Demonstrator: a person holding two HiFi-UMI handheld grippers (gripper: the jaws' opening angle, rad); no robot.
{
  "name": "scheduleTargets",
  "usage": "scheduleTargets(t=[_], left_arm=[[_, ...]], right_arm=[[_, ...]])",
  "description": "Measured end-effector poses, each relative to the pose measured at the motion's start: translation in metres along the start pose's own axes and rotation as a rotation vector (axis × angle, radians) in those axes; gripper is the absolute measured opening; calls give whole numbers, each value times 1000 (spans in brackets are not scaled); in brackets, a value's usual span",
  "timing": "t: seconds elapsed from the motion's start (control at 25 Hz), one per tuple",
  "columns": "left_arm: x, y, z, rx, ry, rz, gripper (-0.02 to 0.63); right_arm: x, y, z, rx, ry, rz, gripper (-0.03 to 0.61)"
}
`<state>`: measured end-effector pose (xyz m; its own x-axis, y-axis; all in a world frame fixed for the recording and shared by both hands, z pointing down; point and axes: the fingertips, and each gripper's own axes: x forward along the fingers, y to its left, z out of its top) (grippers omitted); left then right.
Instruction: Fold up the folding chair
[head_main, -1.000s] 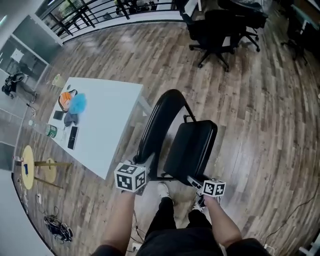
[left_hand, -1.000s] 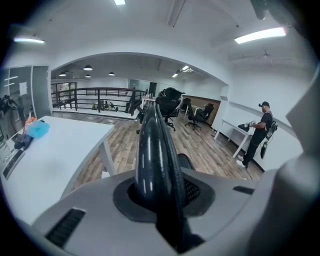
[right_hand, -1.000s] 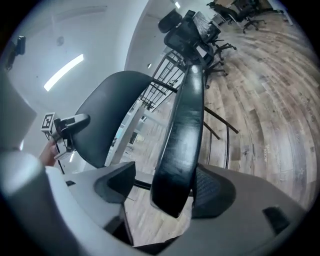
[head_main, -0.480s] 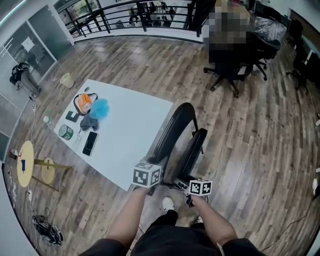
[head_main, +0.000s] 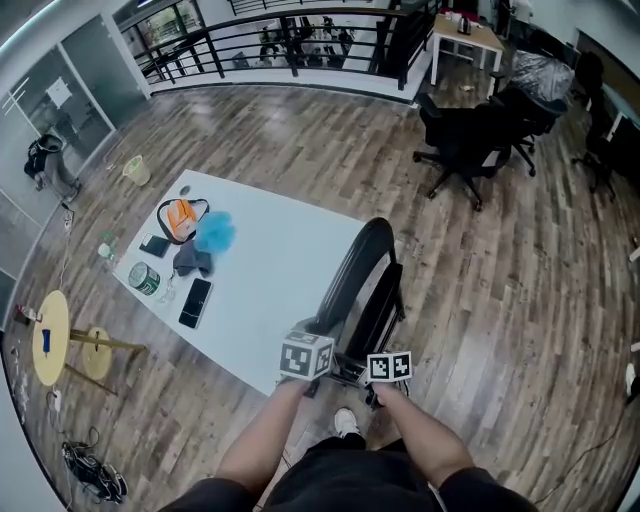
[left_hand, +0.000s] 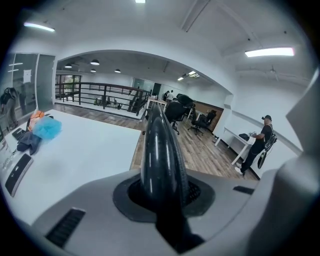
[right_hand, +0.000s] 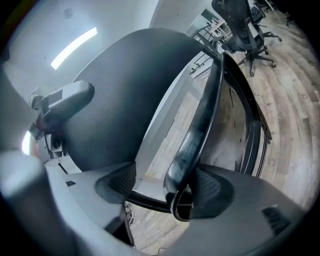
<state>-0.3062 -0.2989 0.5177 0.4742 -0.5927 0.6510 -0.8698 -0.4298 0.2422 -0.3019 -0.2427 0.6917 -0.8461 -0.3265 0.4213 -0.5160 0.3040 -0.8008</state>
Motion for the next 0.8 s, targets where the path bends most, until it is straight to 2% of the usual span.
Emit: scheduleTargets(t=[0.44, 0.8], left_arm=[[-5, 32, -2, -19, -2, -2, 74], [-12, 64, -12, -56, -13, 31, 74]], right_arm=[[25, 9, 1, 22, 59, 40, 336], [46, 17, -5, 11, 110, 84, 337]])
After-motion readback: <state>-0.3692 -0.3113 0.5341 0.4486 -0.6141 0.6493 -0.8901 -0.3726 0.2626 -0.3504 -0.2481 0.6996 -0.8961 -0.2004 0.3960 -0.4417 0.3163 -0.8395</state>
